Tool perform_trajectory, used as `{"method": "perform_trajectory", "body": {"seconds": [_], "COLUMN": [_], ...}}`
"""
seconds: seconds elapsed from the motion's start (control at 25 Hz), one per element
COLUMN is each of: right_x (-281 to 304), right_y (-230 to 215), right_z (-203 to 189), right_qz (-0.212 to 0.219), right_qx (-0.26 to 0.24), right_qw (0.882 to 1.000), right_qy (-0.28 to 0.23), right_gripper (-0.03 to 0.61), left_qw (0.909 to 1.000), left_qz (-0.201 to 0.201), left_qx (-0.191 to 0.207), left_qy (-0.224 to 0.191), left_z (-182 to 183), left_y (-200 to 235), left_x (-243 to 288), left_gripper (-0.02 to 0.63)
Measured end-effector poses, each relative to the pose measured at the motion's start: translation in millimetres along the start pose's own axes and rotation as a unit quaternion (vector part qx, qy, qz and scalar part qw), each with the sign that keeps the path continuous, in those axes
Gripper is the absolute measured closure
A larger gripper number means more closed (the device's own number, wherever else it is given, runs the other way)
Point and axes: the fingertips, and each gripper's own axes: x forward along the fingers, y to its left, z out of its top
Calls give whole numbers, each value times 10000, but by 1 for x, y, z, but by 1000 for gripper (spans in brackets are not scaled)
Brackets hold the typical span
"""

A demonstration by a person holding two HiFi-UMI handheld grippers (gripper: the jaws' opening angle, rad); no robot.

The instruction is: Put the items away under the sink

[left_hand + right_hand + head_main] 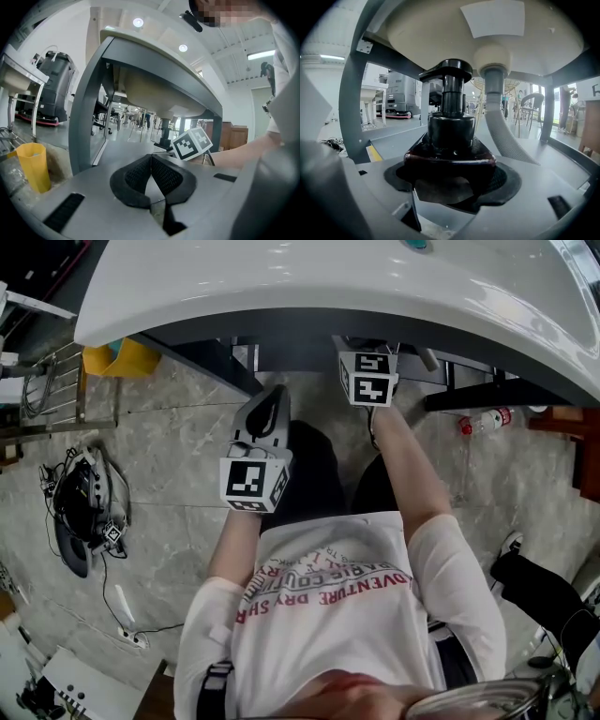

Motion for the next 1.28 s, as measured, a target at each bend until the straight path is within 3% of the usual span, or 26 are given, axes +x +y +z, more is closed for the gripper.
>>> {"method": "perform_trajectory", "body": {"seconds": [0.48, 0.72, 0.8, 0.88, 1.04, 1.16, 1.28], "right_x": [-47, -94, -104, -115, -136, -154, -178], "right_y": [-1, 6, 1, -7, -19, -25, -32], "right_z": [21, 9, -2, -9, -10, -7, 9], "right_qz": [95, 382, 320, 148, 98, 158, 216], "right_qx": [127, 485, 682, 792, 874, 902, 900], "right_qw": [9947, 9926, 9927, 9922, 9902, 9903, 9912], "right_qy": [-1016, -1045, -944, -951, -1081, -1047, -942], "right_gripper": [206, 212, 282, 449, 537, 554, 554], "left_qw": [9999, 9998, 9998, 9998, 9998, 9995, 9986], "left_qz": [-71, -105, -110, -109, -15, 60, -30], "left_qx": [14, -3, -17, -34, -177, -310, -488], "left_qy": [-75, -168, -166, -150, -125, 65, 198], "left_z": [8, 8, 5, 0, -6, -6, 17], "left_y": [-13, -32, -41, -49, -65, -81, -104], "left_x": [5, 9, 7, 7, 8, 9, 6], "left_gripper": [591, 591, 591, 591, 591, 591, 591]}}
